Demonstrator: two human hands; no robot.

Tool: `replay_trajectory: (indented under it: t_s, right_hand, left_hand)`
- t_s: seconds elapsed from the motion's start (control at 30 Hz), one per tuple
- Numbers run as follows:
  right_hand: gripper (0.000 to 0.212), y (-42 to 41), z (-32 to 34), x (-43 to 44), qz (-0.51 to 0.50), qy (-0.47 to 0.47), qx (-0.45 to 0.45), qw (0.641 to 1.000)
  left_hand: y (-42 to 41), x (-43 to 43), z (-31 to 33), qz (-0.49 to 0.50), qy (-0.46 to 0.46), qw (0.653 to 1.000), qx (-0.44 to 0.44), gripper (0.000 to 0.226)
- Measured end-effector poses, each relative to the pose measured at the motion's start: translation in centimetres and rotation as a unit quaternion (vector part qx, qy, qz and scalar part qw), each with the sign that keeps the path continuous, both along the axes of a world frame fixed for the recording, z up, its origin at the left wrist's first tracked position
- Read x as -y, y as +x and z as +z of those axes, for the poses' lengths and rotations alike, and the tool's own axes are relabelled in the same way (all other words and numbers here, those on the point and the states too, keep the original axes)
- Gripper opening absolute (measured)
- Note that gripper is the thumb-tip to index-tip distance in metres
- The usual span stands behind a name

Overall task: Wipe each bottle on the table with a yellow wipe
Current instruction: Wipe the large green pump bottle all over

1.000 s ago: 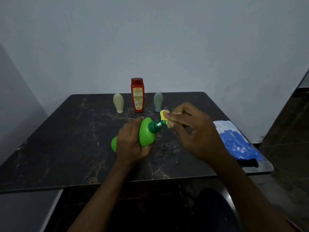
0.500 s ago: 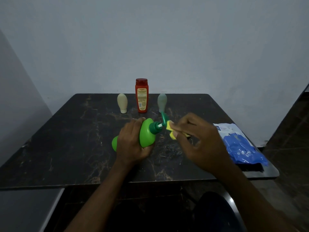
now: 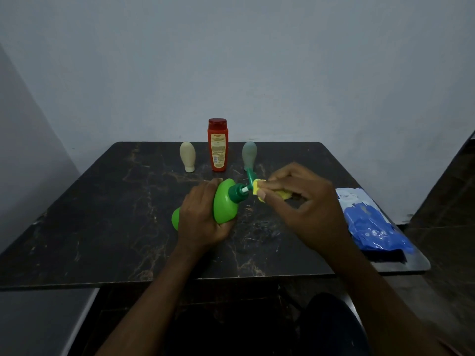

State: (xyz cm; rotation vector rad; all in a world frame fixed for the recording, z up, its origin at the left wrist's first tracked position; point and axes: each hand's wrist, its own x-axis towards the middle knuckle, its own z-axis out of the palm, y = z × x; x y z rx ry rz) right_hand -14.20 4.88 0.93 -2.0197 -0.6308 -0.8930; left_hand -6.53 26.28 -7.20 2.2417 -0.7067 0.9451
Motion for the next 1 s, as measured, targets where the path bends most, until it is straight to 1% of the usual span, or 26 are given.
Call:
replay_trajectory:
  t_s: [0.1, 0.23, 0.33, 0.37, 0.4, 0.43, 0.47, 0.5, 0.53, 0.57, 0.6, 0.63, 0.67, 0.7, 0.73, 0.77, 0.8, 0.83, 0.9, 0.97, 1.0]
  right_hand:
    - [0.018, 1.0, 1.0, 0.0, 0.002, 0.048, -0.03, 0.998]
    - [0.02, 1.4, 1.1, -0.8, 0.014, 0.019, -0.033, 0.999]
    - [0.018, 0.7, -0.5, -0.5, -0.006, 0.012, -0.017, 1.0]
    - [0.016, 0.5, -1.2, -0.1, -0.016, 0.012, -0.021, 1.0]
    - [0.014, 0.4, -2.0, 0.4, -0.028, 0.012, -0.031, 0.999]
    - [0.012, 0.4, -2.7, 1.0, -0.041, 0.021, -0.048, 0.998]
    - [0.011, 0.3, -3.5, 1.5, -0.049, 0.047, -0.073, 0.995]
    - [0.01, 0.2, -4.2, 2.0, -0.042, 0.093, -0.108, 0.989]
    - [0.012, 0.0, -4.7, 2.5, -0.028, 0.144, -0.138, 0.979]
    - [0.014, -0.2, -5.2, 2.8, -0.02, 0.186, -0.158, 0.97]
    - [0.016, -0.4, -5.8, 3.0, -0.022, 0.214, -0.168, 0.962]
    - [0.017, -0.7, -6.2, 3.1, -0.027, 0.231, -0.174, 0.957]
    - [0.018, -1.0, -6.6, 2.9, -0.031, 0.241, -0.177, 0.954]
    - [0.019, -1.3, -7.0, 2.5, -0.029, 0.254, -0.18, 0.95]
    - [0.019, -1.6, -7.3, 2.0, -0.019, 0.274, -0.184, 0.944]
    - [0.018, -1.9, -7.5, 1.3, -0.004, 0.297, -0.191, 0.935]
    - [0.018, -2.2, -7.7, 0.7, 0.01, 0.315, -0.197, 0.928]
    - [0.018, -2.4, -7.7, 0.1, 0.021, 0.323, -0.197, 0.925]
    - [0.02, -2.6, -7.5, -0.8, 0.026, 0.308, -0.179, 0.934]
    - [0.02, -2.7, -6.9, -1.3, 0.01, 0.266, -0.147, 0.953]
    - [0.019, -2.7, -6.4, -1.5, -0.001, 0.243, -0.13, 0.961]
  left_hand:
    - [0.1, 0.0, -0.1, 0.0, 0.012, 1.0, 0.004, 0.068]
    - [0.1, 0.2, -0.2, 0.001, 0.001, 1.0, 0.019, 0.067]
    - [0.2, 0.0, 0.0, -0.007, -0.014, 1.0, 0.013, 0.066]
    - [0.3, -0.1, 0.0, -0.008, -0.041, 0.999, -0.004, 0.063]
    - [0.2, 0.1, 0.4, -0.007, -0.089, 0.996, -0.025, 0.059]
    - [0.4, 0.2, 0.5, -0.003, -0.16, 0.986, -0.048, 0.053]
    - [0.5, 0.5, 0.9, 0.002, -0.249, 0.966, -0.071, 0.045]
    - [0.8, 0.9, 1.3, 0.008, -0.349, 0.932, -0.1, 0.036]
    - [1.0, 1.2, 1.8, 0.006, -0.45, 0.883, -0.135, 0.027]
    - [1.2, 1.4, 2.3, -0.015, -0.542, 0.822, -0.175, 0.018]
    - [1.3, 1.4, 2.6, -0.053, -0.617, 0.754, -0.22, 0.011]
    - [1.2, 1.5, 2.8, -0.09, -0.678, 0.678, -0.269, 0.011]
    - [1.1, 1.5, 3.0, -0.111, -0.724, 0.603, -0.315, 0.018]
    - [1.2, 1.6, 3.0, -0.12, -0.758, 0.537, -0.35, 0.031]
    - [1.1, 1.9, 3.1, -0.123, -0.784, 0.484, -0.369, 0.044]
    - [1.0, 2.2, 3.0, -0.126, -0.803, 0.443, -0.379, 0.054]
    - [0.7, 2.6, 3.0, -0.129, -0.815, 0.412, -0.386, 0.059]
    - [0.4, 3.1, 3.0, -0.133, -0.823, 0.389, -0.392, 0.062]
    - [0.0, 3.9, 3.1, -0.138, -0.833, 0.355, -0.402, 0.067]
    - [-0.3, 4.7, 2.9, -0.14, -0.834, 0.338, -0.413, 0.073]
    - [-0.4, 5.0, 2.8, -0.14, -0.832, 0.339, -0.416, 0.074]
